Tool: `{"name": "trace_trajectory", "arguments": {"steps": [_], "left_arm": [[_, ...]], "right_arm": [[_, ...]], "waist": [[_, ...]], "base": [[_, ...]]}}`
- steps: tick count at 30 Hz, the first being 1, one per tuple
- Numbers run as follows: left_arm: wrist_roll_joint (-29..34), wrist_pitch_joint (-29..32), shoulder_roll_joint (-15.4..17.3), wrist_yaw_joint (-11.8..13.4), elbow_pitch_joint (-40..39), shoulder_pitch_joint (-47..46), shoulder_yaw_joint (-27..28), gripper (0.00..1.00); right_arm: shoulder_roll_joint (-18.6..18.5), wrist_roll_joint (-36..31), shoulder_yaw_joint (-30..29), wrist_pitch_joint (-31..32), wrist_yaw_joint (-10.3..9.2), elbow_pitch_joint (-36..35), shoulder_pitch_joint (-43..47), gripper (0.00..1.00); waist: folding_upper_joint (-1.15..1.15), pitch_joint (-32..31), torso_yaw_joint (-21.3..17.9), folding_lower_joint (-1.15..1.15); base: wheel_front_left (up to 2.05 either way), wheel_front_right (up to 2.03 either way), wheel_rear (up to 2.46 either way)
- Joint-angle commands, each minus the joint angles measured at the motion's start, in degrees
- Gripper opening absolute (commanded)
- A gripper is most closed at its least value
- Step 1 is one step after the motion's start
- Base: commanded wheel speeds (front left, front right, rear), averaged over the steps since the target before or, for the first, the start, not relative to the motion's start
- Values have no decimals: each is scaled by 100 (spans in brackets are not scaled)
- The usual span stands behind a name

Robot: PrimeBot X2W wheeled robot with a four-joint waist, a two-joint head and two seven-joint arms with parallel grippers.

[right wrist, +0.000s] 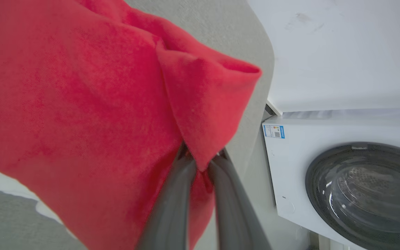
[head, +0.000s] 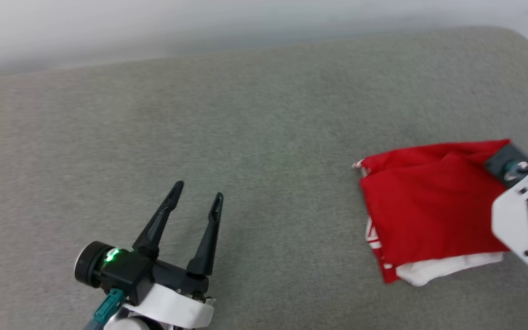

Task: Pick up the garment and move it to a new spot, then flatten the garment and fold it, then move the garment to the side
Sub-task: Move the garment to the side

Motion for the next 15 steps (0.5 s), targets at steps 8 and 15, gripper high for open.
{"name": "trace_trajectory", "arguments": {"steps": [8, 15], "left_arm": [[31, -12, 365, -5, -275, -815, -685, 100], [-10, -12, 742, -5, -400, -1397, -1083, 100]], "right_arm": [[-707, 6, -562, -817, -8, 737, -570, 0], [-685, -127, -1022, -1591, -8, 1721, -1068, 0]], "waist": [[0, 1313, -980, 0], [0, 2038, -1062, 0]], "base": [[0, 0, 0], [0, 0, 0]]}}
